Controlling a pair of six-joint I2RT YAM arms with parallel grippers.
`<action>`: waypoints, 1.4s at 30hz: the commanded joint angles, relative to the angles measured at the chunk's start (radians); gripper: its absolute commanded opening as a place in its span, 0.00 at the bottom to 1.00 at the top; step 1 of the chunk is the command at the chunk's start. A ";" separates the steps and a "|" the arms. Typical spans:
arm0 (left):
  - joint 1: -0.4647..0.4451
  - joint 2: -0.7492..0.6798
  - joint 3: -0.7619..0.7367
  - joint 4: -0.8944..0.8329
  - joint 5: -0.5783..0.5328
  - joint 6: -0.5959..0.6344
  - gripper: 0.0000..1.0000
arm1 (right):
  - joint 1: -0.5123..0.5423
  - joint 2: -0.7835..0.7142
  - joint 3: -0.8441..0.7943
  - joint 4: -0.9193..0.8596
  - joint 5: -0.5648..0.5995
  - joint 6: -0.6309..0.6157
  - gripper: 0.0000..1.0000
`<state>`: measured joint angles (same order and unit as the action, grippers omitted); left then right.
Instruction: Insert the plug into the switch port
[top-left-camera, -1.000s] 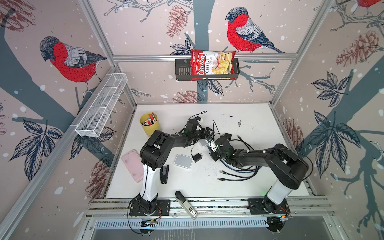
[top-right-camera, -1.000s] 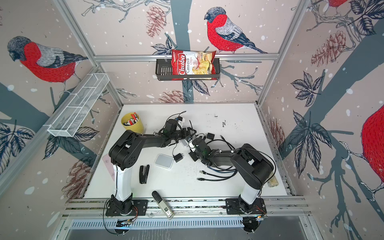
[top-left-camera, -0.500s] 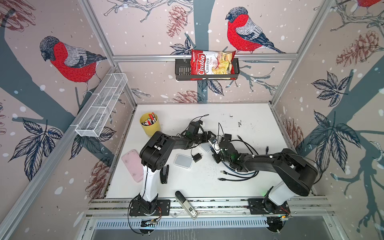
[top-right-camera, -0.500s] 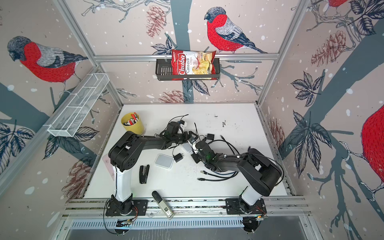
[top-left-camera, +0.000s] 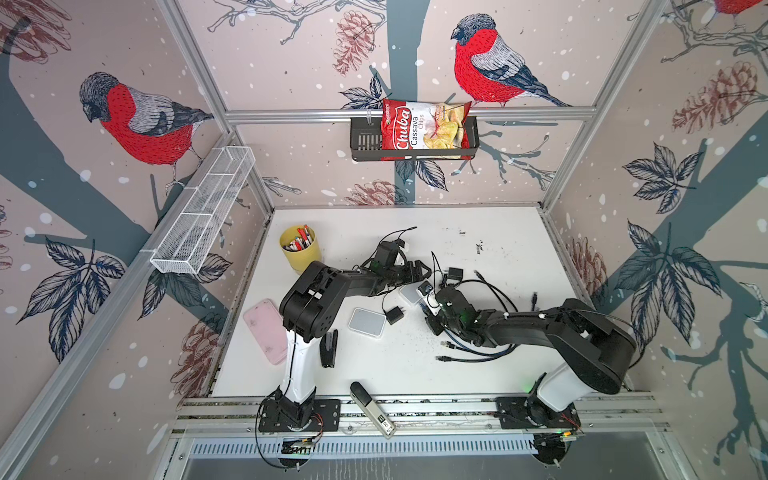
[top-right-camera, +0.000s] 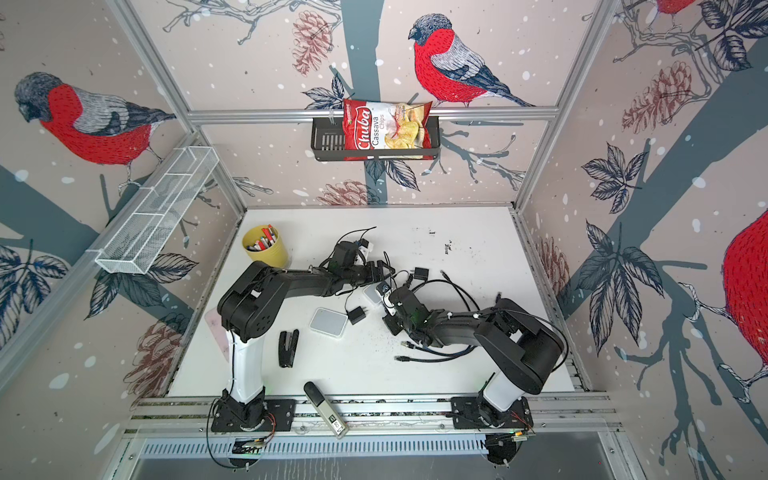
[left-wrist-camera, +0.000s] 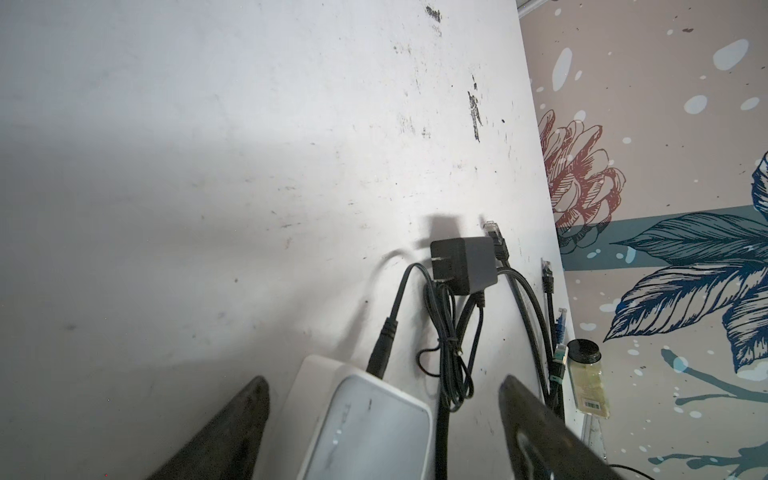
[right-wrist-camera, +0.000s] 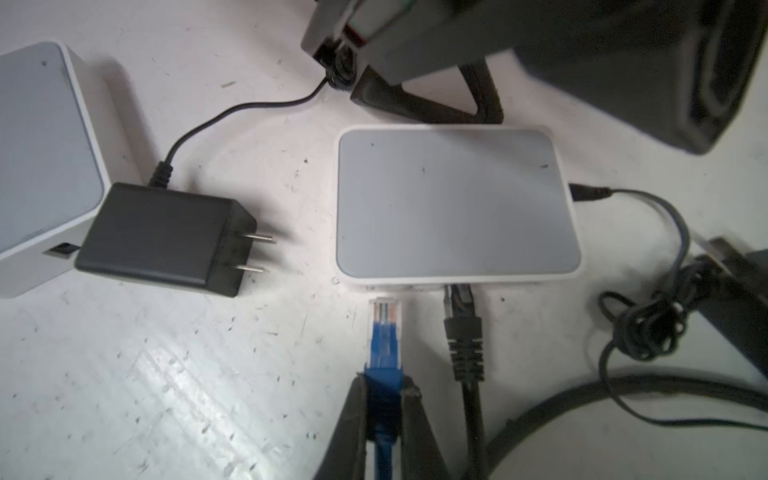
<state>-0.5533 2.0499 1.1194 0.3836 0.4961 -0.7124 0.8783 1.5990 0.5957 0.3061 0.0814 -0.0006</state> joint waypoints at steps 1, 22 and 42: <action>0.001 0.004 0.006 -0.003 0.012 0.013 0.86 | 0.005 0.007 0.016 -0.037 0.007 0.019 0.08; -0.001 0.007 0.006 0.012 0.024 0.007 0.86 | 0.007 0.065 0.074 -0.036 0.043 -0.016 0.08; -0.017 0.020 0.008 0.019 0.036 -0.002 0.86 | 0.005 0.106 0.134 0.000 0.085 -0.036 0.08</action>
<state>-0.5613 2.0666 1.1290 0.4103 0.5068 -0.7052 0.8829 1.6978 0.7162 0.2356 0.1486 -0.0273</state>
